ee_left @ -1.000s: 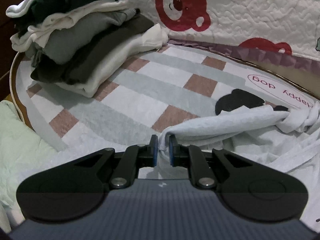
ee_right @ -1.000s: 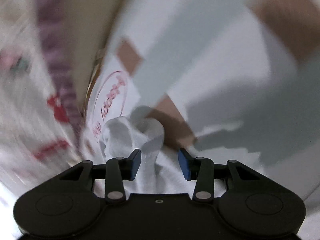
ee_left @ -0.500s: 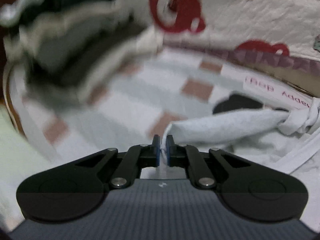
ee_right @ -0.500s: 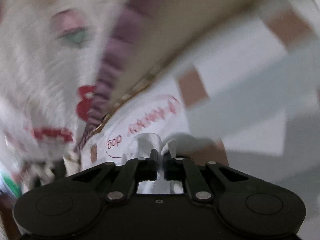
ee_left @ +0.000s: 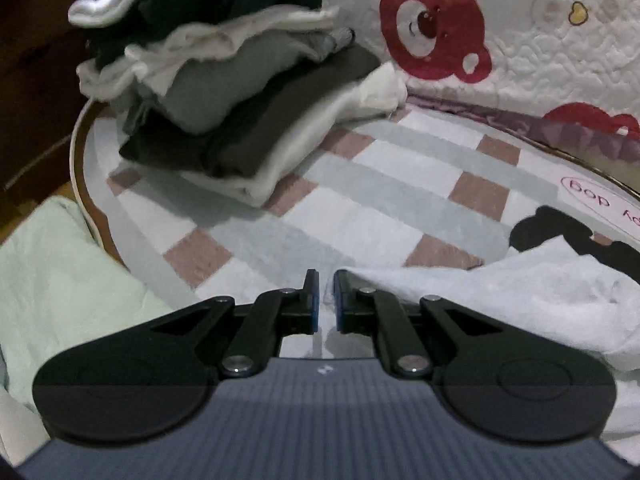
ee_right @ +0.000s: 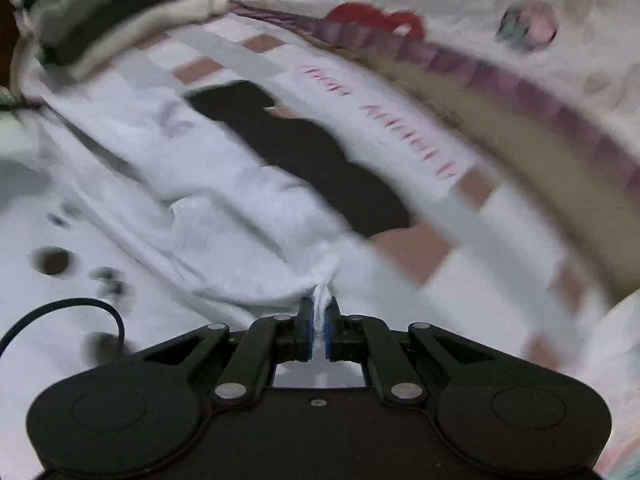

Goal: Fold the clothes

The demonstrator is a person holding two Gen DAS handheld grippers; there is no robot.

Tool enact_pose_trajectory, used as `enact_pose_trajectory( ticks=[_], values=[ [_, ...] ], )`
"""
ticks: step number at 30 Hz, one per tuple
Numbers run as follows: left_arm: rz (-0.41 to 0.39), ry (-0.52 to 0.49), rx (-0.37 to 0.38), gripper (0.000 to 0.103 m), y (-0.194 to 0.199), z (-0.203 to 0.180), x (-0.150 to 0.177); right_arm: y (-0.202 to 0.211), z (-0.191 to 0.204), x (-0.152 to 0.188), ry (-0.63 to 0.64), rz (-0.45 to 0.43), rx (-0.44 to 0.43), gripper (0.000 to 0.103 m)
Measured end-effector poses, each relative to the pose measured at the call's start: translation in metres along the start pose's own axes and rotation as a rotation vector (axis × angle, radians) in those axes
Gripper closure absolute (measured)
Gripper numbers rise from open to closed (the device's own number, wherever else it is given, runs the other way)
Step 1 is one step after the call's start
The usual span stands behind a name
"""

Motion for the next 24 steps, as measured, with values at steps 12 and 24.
enact_pose_trajectory(
  ticks=[12, 24],
  values=[
    [-0.033, -0.041, 0.152, 0.095, 0.017, -0.021, -0.005, 0.043, -0.051, -0.033, -0.008, -0.225, 0.255, 0.097],
    [0.232, -0.433, 0.559, 0.058, 0.003, -0.137, 0.058, 0.022, -0.075, -0.034, -0.126, -0.152, 0.297, 0.096]
  ],
)
Point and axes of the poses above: each gripper's, at about its wrist camera, not at the fingertips, and y roughly against the way its jaws point, z to its left, x to its underside, the point moved 6 cm from there along -y, roughly the way its jaws point, and after that the axes turned 9 degrees about -y, right-handed, at the moved point
